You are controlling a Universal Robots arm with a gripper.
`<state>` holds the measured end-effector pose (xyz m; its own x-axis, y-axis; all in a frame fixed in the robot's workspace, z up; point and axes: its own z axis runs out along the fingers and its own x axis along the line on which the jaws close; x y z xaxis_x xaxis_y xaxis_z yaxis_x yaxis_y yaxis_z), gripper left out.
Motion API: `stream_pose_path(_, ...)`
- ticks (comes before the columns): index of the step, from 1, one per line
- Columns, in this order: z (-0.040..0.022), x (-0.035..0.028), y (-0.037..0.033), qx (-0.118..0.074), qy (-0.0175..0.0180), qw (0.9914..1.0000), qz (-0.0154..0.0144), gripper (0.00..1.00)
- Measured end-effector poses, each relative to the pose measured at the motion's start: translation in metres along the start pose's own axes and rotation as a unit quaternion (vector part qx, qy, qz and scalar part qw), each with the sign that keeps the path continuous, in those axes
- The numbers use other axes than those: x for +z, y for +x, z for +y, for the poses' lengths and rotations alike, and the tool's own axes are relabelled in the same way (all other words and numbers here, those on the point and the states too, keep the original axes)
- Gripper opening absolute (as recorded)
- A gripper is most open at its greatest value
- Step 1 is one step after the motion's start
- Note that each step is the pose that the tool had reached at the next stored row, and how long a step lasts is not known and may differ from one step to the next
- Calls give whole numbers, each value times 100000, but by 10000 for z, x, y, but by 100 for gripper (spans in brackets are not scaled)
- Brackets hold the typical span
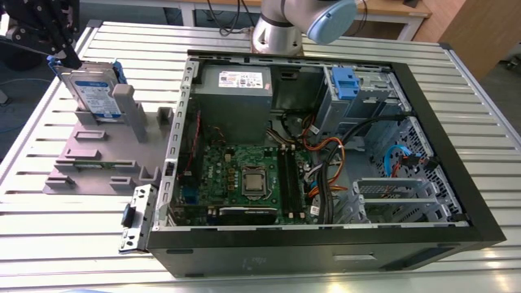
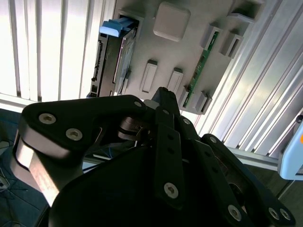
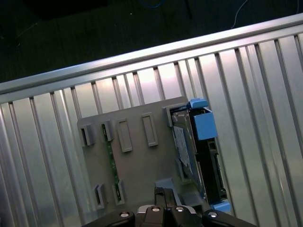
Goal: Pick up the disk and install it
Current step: 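Pick up the disk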
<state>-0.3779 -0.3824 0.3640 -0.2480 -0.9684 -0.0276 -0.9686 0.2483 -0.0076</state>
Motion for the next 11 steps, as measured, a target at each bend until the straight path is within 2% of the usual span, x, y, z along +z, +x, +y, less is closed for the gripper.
stream_pose_path(2, 0, 0, 0, -1172, -31, 99993, -9, 11)
stream_pose_path(11, 0, 0, 0, -1395, -36, 99990, -5, 11)
